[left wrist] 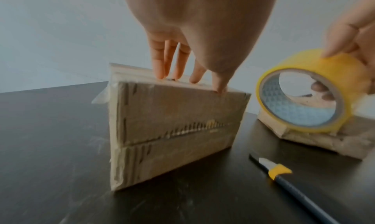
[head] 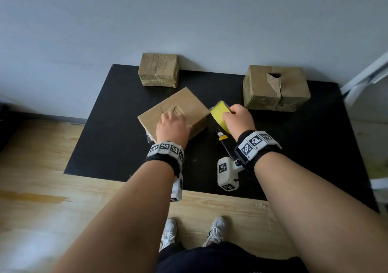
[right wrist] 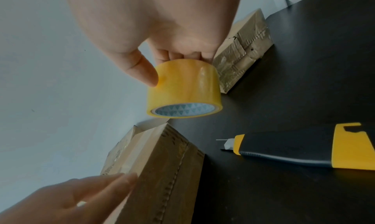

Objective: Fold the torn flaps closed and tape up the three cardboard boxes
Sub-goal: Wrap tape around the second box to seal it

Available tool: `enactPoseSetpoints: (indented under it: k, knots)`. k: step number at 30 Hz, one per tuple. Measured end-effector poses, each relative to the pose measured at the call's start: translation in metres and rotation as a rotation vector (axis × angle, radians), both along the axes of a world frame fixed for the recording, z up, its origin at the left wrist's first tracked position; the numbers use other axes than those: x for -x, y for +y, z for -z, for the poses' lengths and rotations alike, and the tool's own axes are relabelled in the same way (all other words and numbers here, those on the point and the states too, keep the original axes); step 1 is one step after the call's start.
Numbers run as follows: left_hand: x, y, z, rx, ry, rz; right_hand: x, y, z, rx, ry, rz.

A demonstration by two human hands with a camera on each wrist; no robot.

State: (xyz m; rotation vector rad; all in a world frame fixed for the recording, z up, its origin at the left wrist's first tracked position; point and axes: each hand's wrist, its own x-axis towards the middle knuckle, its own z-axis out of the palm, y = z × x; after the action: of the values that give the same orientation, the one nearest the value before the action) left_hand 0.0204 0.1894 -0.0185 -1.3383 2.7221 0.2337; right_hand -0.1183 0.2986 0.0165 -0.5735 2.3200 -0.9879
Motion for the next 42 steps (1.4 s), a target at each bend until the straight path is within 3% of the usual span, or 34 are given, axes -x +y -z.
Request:
enactPoseSetpoints:
  k: [3, 7, 12, 25, 36, 42]
  knots:
    - [0.003, -0.012, -0.011, -0.169, 0.102, -0.052, -0.002, 0.0, -0.001, 0.025, -0.017, 0.014]
    - [0.009, -0.023, -0.026, -0.392, 0.357, -0.102, -0.008, -0.004, -0.01, 0.062, -0.045, -0.008]
    - [0.015, -0.018, -0.047, -0.545, 0.462, -0.075, -0.017, -0.007, -0.018, 0.073, -0.064, -0.045]
    - [0.001, -0.019, -0.051, -0.528, 0.562, -0.142, -0.038, -0.01, -0.023, 0.085, -0.026, -0.142]
    - [-0.001, -0.02, -0.056, -0.571, 0.525, -0.13, -0.055, -0.005, -0.026, -0.068, 0.275, -0.344]
    - [0.005, -0.014, -0.063, -0.651, 0.493, -0.022, -0.05, 0.001, -0.018, -0.177, 0.142, -0.248]
